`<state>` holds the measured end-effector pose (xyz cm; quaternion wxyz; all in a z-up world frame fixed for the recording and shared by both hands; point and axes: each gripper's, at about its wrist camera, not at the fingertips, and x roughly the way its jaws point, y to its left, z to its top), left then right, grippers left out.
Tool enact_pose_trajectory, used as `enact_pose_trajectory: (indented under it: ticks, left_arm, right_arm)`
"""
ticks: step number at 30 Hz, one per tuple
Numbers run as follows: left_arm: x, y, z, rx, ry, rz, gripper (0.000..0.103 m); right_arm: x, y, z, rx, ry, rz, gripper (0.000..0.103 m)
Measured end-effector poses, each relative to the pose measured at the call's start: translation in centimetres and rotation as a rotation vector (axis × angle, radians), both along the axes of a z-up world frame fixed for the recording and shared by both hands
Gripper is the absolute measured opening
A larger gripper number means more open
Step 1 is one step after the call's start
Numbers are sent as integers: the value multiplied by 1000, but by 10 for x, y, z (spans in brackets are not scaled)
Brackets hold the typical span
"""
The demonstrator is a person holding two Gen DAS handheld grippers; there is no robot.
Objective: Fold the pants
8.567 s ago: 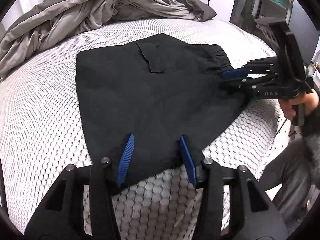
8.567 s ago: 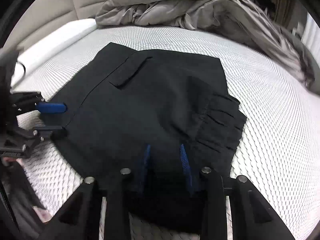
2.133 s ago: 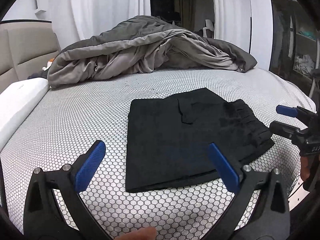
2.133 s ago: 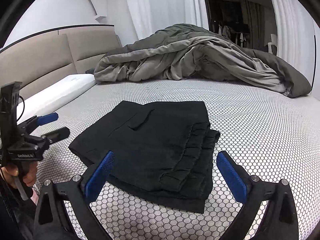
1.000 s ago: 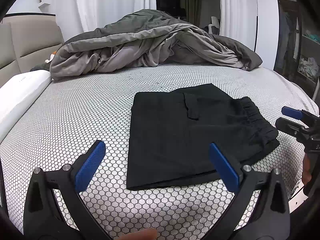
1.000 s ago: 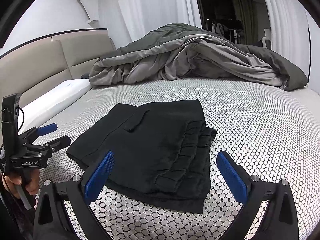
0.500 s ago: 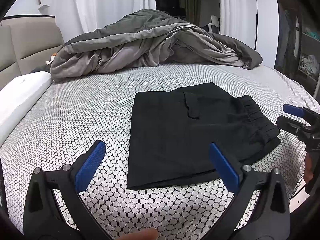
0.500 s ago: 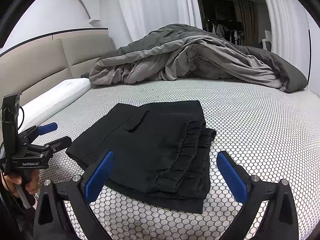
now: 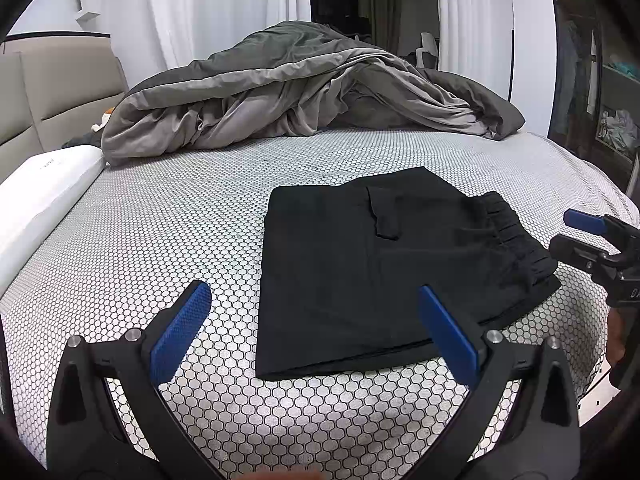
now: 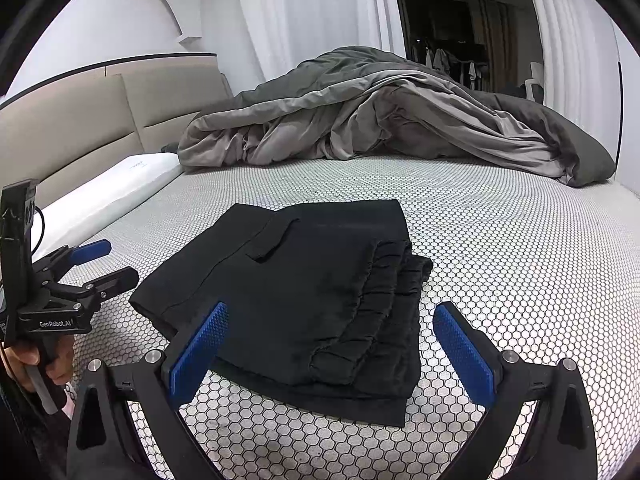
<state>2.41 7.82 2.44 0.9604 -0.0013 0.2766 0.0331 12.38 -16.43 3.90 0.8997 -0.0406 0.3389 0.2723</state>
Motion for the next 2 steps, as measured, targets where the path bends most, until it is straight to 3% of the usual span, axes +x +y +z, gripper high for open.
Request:
enact_pose_trajectory:
  ticks: [2]
  left_arm:
    - [-1, -1, 0, 4, 0, 0, 103]
  right_arm:
    - [0, 0, 0, -1, 1, 2, 103]
